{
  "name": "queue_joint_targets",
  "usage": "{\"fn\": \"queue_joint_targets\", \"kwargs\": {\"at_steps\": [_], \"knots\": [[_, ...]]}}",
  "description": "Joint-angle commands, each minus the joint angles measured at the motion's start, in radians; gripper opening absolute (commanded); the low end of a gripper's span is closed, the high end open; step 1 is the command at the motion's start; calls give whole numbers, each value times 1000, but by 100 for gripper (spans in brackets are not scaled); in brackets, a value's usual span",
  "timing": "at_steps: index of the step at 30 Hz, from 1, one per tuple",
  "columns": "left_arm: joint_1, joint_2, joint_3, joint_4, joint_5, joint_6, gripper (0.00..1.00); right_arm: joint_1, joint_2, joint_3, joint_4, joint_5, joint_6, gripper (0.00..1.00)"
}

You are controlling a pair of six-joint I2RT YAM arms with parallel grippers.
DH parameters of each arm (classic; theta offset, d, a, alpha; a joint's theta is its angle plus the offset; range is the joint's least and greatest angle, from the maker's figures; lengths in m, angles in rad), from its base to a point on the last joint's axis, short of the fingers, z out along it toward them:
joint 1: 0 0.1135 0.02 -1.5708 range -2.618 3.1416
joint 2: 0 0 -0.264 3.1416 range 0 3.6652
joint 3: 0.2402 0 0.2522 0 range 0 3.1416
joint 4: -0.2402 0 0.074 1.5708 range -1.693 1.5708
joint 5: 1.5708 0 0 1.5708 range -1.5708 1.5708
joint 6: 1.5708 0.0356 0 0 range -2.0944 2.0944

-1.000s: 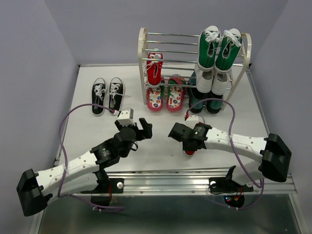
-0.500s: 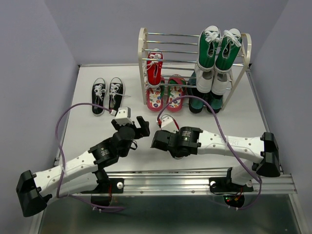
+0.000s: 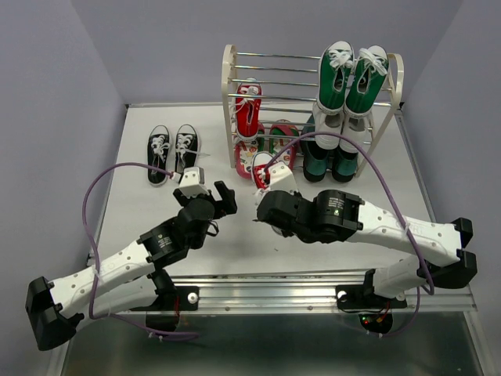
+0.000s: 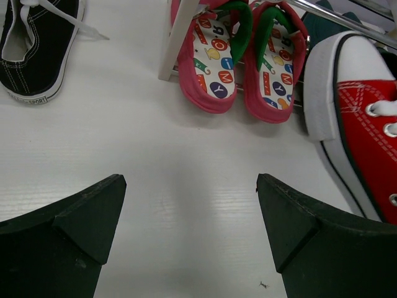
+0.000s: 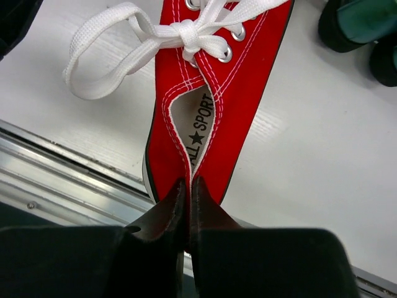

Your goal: Place and organize the shoes onto the shoe shelf

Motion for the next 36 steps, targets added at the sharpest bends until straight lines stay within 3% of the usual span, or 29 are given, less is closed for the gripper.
{"fn": "queue_joint_targets", "kwargs": {"at_steps": [1,7,15,23,36], "knots": [[15,20,55,9,-25,9,99,7,-29,72,-13,184,-10,1],[32,24,57,15,-17,8,99,7,57,189,-169,411,122,1],[75,44,58,42,40,15,99,-51,75,191,-98,520,124,1],[84,50,37,93,66,9,99,-199,13,76,282,409,-103,1],[90,73,26,137,81,9,99,-438,91,49,614,205,-361,1]]}}
